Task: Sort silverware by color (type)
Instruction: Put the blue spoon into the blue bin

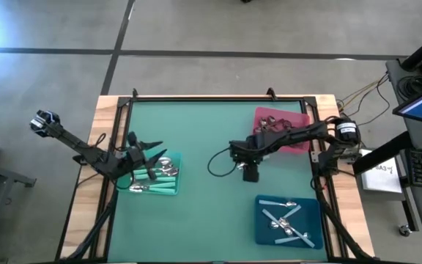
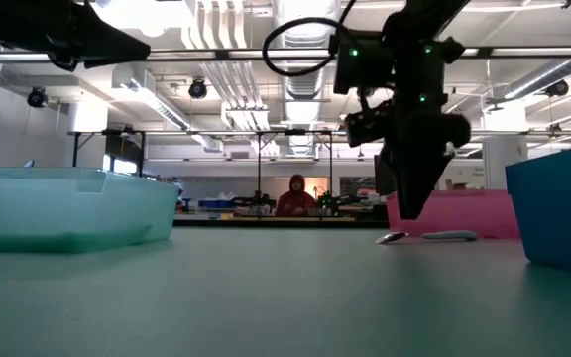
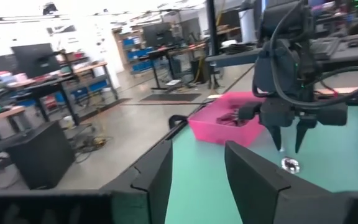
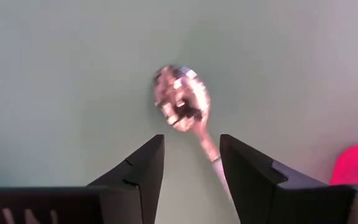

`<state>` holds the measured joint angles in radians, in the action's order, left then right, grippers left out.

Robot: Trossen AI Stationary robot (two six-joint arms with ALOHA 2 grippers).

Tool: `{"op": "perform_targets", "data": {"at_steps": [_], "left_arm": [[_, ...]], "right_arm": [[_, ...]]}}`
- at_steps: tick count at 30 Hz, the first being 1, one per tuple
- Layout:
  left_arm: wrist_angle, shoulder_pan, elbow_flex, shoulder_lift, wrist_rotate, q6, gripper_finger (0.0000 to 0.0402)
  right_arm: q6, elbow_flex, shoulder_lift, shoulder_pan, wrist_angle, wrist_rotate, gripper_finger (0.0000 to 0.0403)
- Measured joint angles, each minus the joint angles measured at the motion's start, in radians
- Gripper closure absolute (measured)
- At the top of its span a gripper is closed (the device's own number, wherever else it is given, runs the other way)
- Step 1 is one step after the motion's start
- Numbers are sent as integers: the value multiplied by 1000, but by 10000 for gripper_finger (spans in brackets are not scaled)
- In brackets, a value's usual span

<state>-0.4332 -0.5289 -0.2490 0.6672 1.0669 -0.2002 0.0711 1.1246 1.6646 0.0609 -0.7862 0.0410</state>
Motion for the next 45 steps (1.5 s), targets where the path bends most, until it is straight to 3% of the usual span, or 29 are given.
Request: {"op": "perform_targets", "data": {"at_steps": [20,24,29,35,40,45], "left_arm": [[0,0,-6,6,23,-4,272],[0,0,-6,6,23,-4,272],[1,0,-6,6,24,-5,272],[2,0,-27,5,29,-85,272],[-1,0,-58,4,125,-87,272],[0,0,-67,6,310,-87,272]], "right_arm": [[-44,-145,0,49,195,13,272],[-19,-157,-2,48,216,-20,302],[111,-155,-1,57,227,-35,382],[142,-82,-22,58,117,-25,392],[159,39,-108,56,7,-21,393],[386,96,-220,-2,-23,36,395]]}}
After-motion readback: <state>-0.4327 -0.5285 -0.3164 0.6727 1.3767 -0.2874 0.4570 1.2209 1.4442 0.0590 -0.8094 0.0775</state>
